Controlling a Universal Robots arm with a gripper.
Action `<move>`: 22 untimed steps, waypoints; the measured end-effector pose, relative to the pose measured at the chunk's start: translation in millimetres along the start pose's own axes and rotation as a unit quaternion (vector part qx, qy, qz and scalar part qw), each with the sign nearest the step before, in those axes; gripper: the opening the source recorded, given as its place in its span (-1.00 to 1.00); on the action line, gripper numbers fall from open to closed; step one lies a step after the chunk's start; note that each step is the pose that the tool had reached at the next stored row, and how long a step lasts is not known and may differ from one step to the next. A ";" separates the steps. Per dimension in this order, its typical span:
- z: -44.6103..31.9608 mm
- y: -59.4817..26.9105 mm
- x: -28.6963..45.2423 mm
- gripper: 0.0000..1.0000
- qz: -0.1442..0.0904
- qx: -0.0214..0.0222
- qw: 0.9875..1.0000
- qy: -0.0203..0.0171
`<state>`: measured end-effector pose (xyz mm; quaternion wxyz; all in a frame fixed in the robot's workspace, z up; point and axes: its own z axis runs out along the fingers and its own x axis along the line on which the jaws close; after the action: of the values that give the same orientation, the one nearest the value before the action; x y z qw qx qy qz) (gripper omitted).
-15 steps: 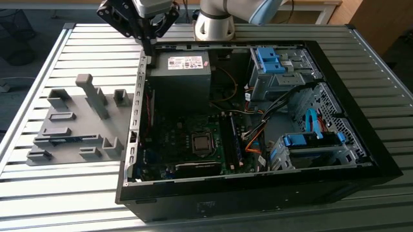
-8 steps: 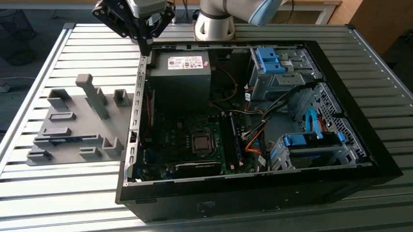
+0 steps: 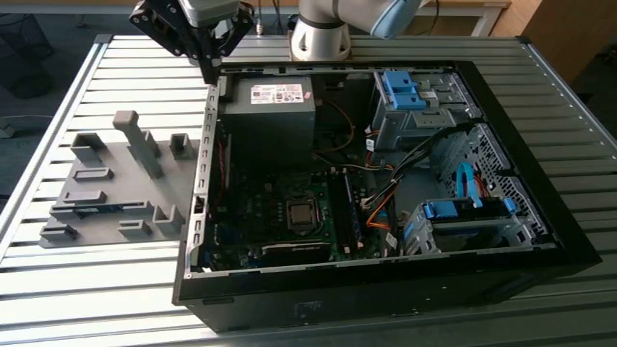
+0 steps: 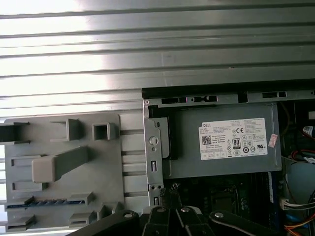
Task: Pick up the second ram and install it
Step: 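Reach for the second ram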
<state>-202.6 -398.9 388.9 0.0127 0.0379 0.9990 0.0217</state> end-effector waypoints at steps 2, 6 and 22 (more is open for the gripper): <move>0.0 -0.2 2.1 -0.79 0.000 0.000 1.000 0.000; -0.1 -0.5 6.2 -0.79 0.000 0.000 1.000 0.000; -0.4 -1.6 21.7 -0.79 0.000 0.000 1.000 0.000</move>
<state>-224.4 -398.9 388.7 0.0128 0.0379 0.9990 0.0217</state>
